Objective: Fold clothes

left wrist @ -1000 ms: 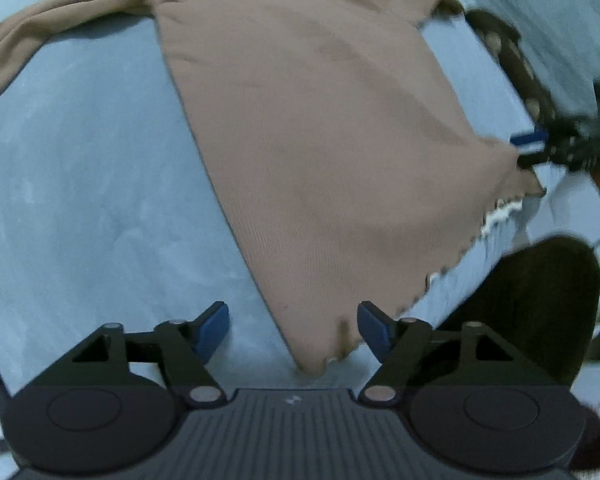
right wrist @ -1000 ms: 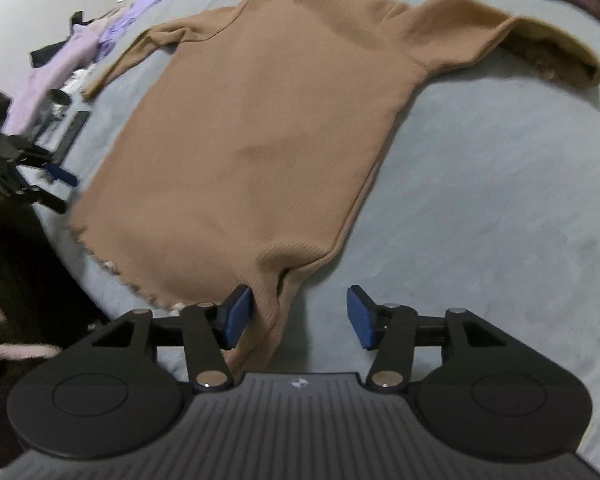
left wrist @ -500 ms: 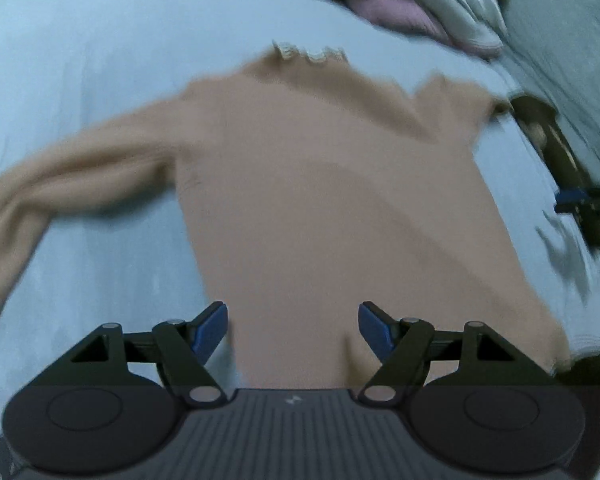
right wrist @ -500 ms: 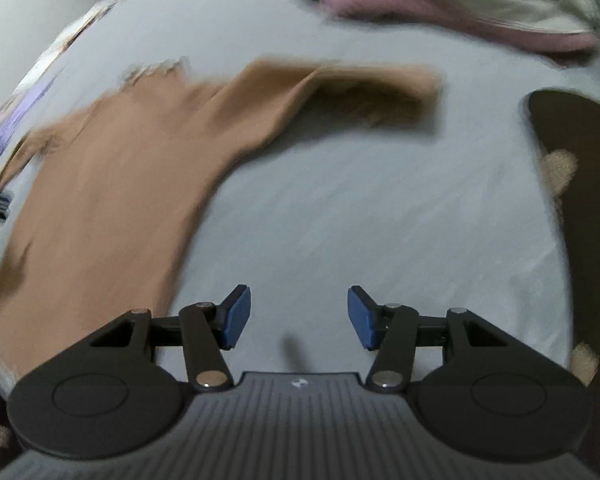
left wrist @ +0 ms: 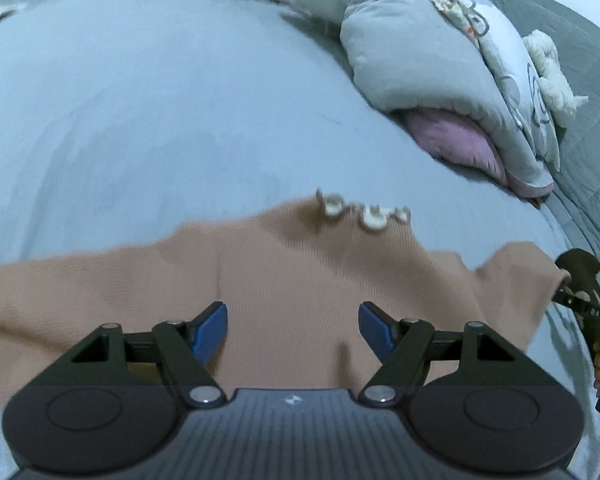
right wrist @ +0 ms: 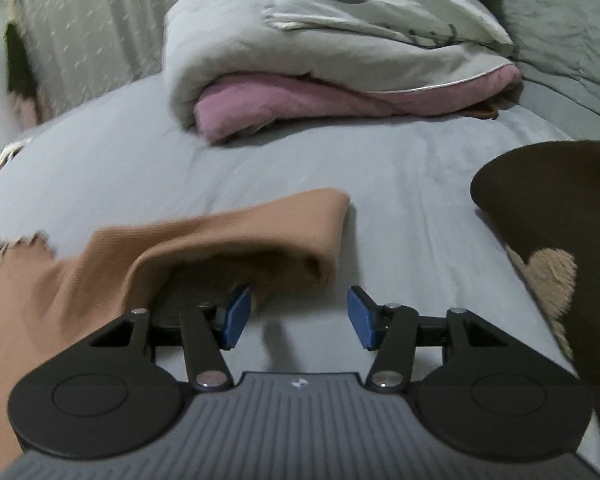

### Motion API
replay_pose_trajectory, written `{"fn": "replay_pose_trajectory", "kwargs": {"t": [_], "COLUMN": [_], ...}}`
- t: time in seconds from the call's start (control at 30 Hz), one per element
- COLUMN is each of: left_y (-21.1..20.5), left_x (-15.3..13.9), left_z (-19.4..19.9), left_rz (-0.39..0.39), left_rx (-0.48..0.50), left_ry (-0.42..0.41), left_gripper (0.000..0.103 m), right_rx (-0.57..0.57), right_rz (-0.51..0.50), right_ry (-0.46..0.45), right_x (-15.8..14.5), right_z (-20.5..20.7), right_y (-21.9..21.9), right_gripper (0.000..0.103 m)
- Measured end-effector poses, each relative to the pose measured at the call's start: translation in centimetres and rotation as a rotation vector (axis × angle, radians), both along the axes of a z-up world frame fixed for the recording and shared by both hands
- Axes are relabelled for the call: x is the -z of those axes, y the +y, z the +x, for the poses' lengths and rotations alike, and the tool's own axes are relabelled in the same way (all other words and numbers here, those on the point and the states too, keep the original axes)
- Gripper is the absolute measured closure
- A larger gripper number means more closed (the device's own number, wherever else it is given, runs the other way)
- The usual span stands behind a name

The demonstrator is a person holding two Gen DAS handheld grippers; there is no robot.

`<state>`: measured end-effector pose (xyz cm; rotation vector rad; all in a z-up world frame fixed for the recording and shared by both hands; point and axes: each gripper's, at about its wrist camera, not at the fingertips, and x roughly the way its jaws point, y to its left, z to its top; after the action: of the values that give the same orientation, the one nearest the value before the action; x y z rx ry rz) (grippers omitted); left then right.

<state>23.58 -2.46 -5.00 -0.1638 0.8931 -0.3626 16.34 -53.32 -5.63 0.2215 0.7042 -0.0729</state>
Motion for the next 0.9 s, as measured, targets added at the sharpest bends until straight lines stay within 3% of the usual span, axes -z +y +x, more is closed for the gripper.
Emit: {"fn": "replay_pose_trajectory", "kwargs": {"t": [0.03, 0.1, 0.17, 0.2, 0.27, 0.33, 0.5, 0.57, 0.63, 0.73, 0.8, 0.9], "left_y": [-0.4, -1.2, -2.2, -2.7, -3.6, -4.4, -4.3, -3.9, -3.4, -2.7, -1.9, -0.5], "left_x": [0.0, 0.1, 0.2, 0.3, 0.6, 0.8, 1.6, 1.9, 2.3, 2.5, 2.5, 2.6], "left_z": [0.5, 1.4, 2.5, 3.2, 4.0, 4.6, 5.4, 5.4, 5.5, 5.6, 5.7, 5.9], "left_rz": [0.01, 0.032, 0.059, 0.077, 0.114, 0.148, 0.171, 0.178, 0.204, 0.231, 0.228, 0.209], "left_rx": [0.003, 0.009, 0.014, 0.025, 0.049, 0.068, 0.082, 0.091, 0.116, 0.161, 0.18, 0.219], "left_ry": [-0.021, -0.055, -0.086, -0.091, -0.099, -0.11, -0.105, -0.095, -0.074, -0.066, -0.056, -0.04], "left_gripper": [0.03, 0.03, 0.03, 0.03, 0.03, 0.03, 0.03, 0.03, 0.03, 0.03, 0.03, 0.03], "right_rx": [0.029, 0.072, 0.087, 0.084, 0.045, -0.021, -0.118, -0.136, -0.175, -0.207, -0.213, -0.217], "right_rz": [0.013, 0.029, -0.008, -0.054, -0.268, -0.621, -1.186, -1.318, -1.322, -1.301, -1.251, -1.082], "right_ry": [-0.015, -0.031, -0.038, -0.041, -0.062, -0.094, -0.068, 0.001, 0.126, 0.232, 0.246, 0.233], "right_x": [0.5, 1.2, 1.2, 1.0, 0.0, -1.0, 0.8, 2.6, 4.0, 4.6, 3.5, -0.1], "right_z": [0.7, 1.5, 2.4, 2.8, 3.0, 2.9, 2.2, 1.9, 1.6, 0.1, -1.2, -3.5], "right_y": [-0.4, -0.9, -1.1, -0.9, 0.5, 2.7, 4.7, 4.3, 3.4, 2.1, 1.5, 0.9], "right_gripper": [0.048, 0.058, 0.082, 0.084, 0.089, 0.089, 0.089, 0.088, 0.084, 0.079, 0.071, 0.064]}}
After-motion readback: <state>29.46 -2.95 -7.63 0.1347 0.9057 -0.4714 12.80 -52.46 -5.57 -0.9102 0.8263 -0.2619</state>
